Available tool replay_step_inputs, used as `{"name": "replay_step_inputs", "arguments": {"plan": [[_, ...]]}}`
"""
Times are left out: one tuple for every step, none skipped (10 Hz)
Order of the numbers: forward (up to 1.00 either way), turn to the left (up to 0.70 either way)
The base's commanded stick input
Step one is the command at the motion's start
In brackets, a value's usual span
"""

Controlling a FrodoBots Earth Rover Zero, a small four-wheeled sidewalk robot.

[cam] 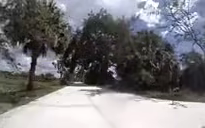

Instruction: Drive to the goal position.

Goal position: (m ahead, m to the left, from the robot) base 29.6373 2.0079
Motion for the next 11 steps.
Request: {"name": "replay_step_inputs", "arguments": {"plan": [[0.7, 0.0], [0.7, 0.0], [0.7, 0.0], [0.7, 0.0], [0.7, 0.0], [0.7, 0.0], [0.7, 0.0], [0.7, 0.0], [0.7, 0.0], [0.7, 0.0], [0.7, 0.0]]}}
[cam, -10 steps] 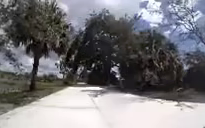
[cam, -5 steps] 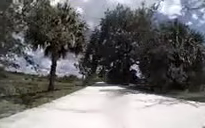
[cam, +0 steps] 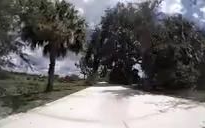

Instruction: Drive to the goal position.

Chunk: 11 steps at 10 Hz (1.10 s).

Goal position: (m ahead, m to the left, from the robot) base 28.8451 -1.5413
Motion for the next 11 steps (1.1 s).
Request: {"name": "replay_step_inputs", "arguments": {"plan": [[0.7, 0.0], [0.7, 0.0], [0.7, 0.0], [0.7, 0.0], [0.7, 0.0], [0.7, 0.0], [0.7, 0.0], [0.7, 0.0], [0.7, 0.0], [0.7, 0.0], [0.7, 0.0]]}}
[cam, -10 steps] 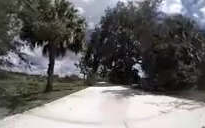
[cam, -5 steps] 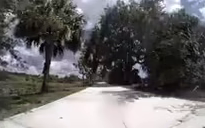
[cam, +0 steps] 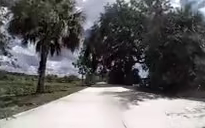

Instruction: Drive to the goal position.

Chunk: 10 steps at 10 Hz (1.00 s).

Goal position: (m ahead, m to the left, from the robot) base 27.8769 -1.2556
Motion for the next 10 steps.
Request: {"name": "replay_step_inputs", "arguments": {"plan": [[0.7, 0.0], [0.7, 0.0], [0.7, 0.0], [0.7, 0.0], [0.7, 0.0], [0.7, 0.0], [0.7, 0.0], [0.7, 0.0], [0.7, 0.0], [0.7, 0.0]]}}
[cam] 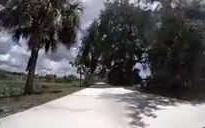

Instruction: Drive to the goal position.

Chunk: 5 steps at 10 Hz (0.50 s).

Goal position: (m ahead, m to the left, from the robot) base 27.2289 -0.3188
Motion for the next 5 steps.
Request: {"name": "replay_step_inputs", "arguments": {"plan": [[0.7, 0.0], [0.7, 0.0], [0.7, 0.0], [0.7, 0.0], [0.7, 0.0]]}}
